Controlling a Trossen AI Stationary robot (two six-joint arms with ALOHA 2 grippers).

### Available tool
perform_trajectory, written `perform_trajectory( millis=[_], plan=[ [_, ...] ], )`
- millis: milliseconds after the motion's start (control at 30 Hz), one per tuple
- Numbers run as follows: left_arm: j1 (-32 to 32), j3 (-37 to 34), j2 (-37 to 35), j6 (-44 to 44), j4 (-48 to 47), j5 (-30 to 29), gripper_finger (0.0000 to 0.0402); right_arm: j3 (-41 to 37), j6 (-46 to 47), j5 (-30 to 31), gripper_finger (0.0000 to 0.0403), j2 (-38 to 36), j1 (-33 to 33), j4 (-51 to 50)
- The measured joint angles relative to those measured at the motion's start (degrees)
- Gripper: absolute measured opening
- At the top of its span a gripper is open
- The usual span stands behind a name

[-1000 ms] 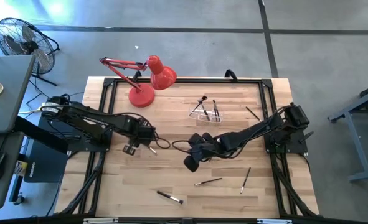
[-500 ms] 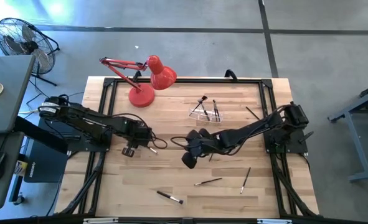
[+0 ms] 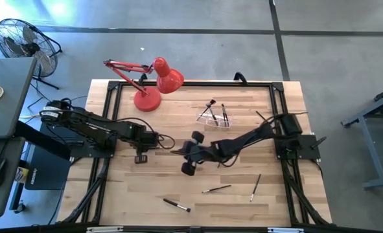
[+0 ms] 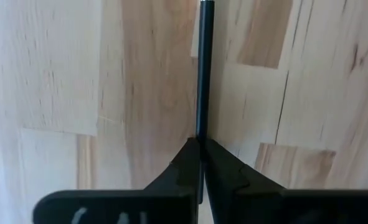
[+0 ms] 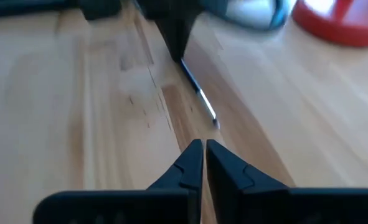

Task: Put items in baskets/containers
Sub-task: Put the eyeshadow brush into the transparent organizer

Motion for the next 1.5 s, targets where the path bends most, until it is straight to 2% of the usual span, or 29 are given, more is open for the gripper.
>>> perform_trajectory(
  millis=[367, 600, 767, 867, 967, 1100, 1200, 1500],
  plan=[
    [0.0, 0.0, 0.1, -1.7, 2.4, 1.1, 0.0002, 0.5, -1.7, -6.5, 0.0114, 6.2, -4.9, 6.4],
    [0.0, 0.0, 0.1, -1.4, 5.2, 1.9, 0.0001, 5.9, -7.6, -7.5, 0.0128, 12.2, -5.3, 4.3],
    [0.0, 0.0, 0.1, -1.3, 5.6, 1.9, 0.0000, 8.7, -6.0, -4.1, 0.0119, 13.9, -5.3, -0.5],
    [0.0, 0.0, 0.1, -1.3, 5.6, 1.9, 0.0000, 8.8, -6.3, -5.3, 0.0105, 13.9, -5.7, -0.8],
    [0.0, 0.0, 0.1, -1.3, 5.7, 1.9, 0.0000, 8.8, -6.4, -8.0, 0.0075, 13.9, -6.1, -1.4],
    [0.0, 0.0, 0.1, -1.2, 6.2, 1.8, 0.0000, 8.8, -6.2, -9.0, 0.0014, 13.9, -6.5, -3.2],
    [0.0, -0.1, 0.1, -1.2, 6.5, 1.9, 0.0004, 8.8, -6.1, -9.2, 0.0011, 13.9, -6.6, -3.6],
    [-0.1, -0.1, 0.1, -1.3, 7.1, 0.0, 0.0074, 8.6, -5.8, -9.2, 0.0002, 13.7, -6.5, -3.2]
  ],
)
